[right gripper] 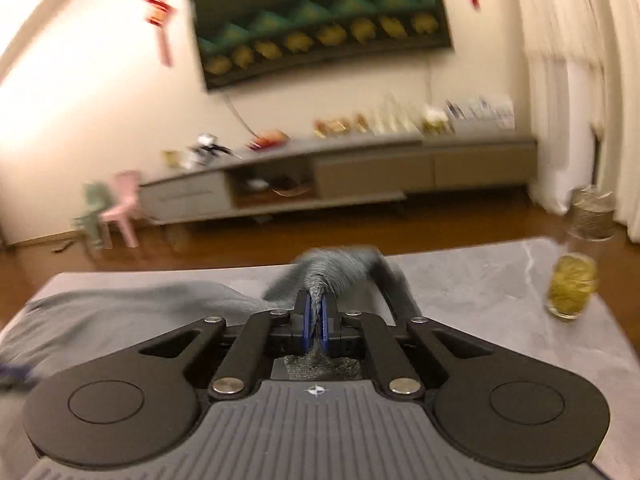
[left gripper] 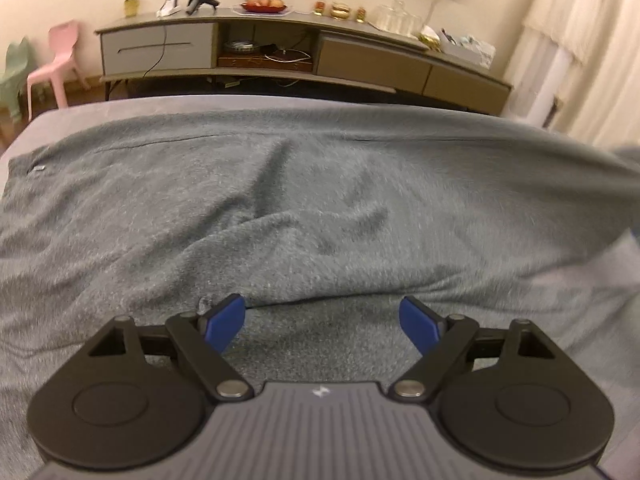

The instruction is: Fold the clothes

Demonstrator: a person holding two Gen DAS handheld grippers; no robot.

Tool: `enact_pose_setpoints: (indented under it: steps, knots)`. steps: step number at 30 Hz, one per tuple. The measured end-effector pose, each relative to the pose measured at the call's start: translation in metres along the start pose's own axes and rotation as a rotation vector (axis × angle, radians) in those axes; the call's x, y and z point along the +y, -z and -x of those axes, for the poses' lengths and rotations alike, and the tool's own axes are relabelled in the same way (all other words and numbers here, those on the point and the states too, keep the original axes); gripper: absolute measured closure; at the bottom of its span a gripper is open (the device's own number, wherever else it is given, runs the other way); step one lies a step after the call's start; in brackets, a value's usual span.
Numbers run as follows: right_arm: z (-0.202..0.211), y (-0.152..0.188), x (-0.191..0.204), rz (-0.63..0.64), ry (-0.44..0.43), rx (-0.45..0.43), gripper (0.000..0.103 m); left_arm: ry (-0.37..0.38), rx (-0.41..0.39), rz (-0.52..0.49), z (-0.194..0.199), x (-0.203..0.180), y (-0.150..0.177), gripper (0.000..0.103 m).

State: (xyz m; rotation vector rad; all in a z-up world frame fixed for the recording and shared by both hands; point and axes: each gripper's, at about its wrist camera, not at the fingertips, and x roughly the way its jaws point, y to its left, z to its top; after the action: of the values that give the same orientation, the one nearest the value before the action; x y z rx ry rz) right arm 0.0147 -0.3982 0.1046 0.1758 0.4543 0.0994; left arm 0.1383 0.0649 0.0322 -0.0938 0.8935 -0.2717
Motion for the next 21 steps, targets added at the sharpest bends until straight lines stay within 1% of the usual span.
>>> enact_pose_setpoints:
  steps: [2,4,6,8,11,13,15,17,18,19,20,21]
  knots:
    - [0.033,0.027,0.001,0.005,0.037,0.033,0.098,0.049,-0.01,0.066,0.0,0.005,-0.002,0.016]
    - [0.049,0.054,-0.003,-0.022,0.074,0.077,0.098,0.1,-0.011,0.16,-0.003,0.013,-0.002,0.015]
    - [0.056,0.075,-0.011,-0.085,0.096,0.095,0.098,0.144,-0.009,0.261,-0.007,0.022,-0.001,0.015]
    - [0.062,0.094,-0.017,-0.164,0.115,0.084,0.098,0.174,-0.007,0.356,-0.01,0.034,0.002,0.013]
    - [0.059,0.123,-0.026,-0.292,0.158,0.092,0.098,0.182,-0.017,0.412,-0.012,0.044,0.001,0.012]
    - [0.054,0.129,-0.026,-0.291,0.183,0.13,0.097,0.172,-0.022,0.428,-0.013,0.047,0.0,0.012]
    - [0.048,0.128,-0.017,-0.25,0.144,0.171,0.083,0.182,-0.024,0.428,-0.012,0.046,-0.001,0.012]
    - [0.043,0.125,-0.005,-0.201,0.09,0.211,0.032,0.188,-0.023,0.411,-0.013,0.042,-0.001,0.012]
    - [0.039,0.126,0.004,-0.154,0.073,0.237,0.024,0.189,-0.021,0.402,-0.013,0.04,0.0,0.012]
    - [0.033,0.127,0.017,-0.092,0.062,0.265,0.019,0.191,-0.019,0.393,-0.014,0.037,0.0,0.012]
    - [0.027,0.129,0.029,-0.03,0.05,0.293,0.019,0.193,-0.017,0.384,-0.014,0.035,0.0,0.012]
    - [0.021,0.13,0.038,0.028,0.063,0.313,0.019,0.194,-0.015,0.375,-0.014,0.032,0.0,0.012]
